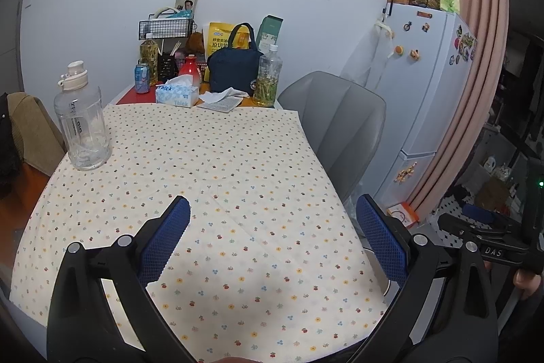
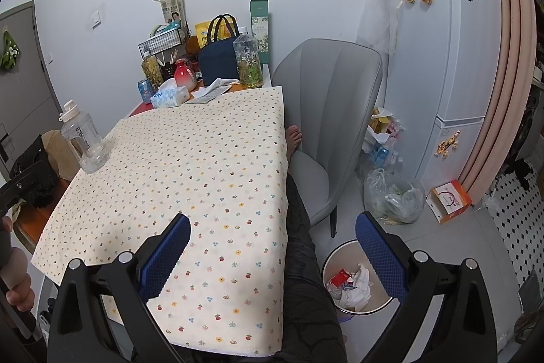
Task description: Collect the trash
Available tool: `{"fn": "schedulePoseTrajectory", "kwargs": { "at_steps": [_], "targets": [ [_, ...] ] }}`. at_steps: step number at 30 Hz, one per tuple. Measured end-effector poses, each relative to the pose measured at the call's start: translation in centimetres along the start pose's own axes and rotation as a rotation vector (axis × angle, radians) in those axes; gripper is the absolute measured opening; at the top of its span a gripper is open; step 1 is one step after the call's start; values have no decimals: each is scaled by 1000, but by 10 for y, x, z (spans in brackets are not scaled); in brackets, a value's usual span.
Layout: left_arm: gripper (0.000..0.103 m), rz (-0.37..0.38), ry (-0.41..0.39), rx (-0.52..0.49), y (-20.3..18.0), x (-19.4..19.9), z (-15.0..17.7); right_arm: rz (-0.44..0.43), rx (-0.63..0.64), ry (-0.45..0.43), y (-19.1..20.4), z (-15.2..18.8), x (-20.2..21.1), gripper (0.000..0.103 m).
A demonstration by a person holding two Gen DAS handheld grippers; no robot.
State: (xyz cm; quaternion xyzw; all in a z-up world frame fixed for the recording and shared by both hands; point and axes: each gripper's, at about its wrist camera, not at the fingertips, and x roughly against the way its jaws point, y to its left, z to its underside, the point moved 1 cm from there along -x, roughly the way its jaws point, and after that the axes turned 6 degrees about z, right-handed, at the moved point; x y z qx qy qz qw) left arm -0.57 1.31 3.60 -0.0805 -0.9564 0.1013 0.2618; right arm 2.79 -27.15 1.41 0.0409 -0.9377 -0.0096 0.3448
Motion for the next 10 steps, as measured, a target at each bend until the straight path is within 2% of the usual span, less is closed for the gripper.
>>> {"fn": "schedulePoseTrajectory", "kwargs": {
  "at_steps": [10],
  "targets": [
    [97,-3,-5,20,6,-3,2,1,0,4,0,3,-6,95]
  ]
}}
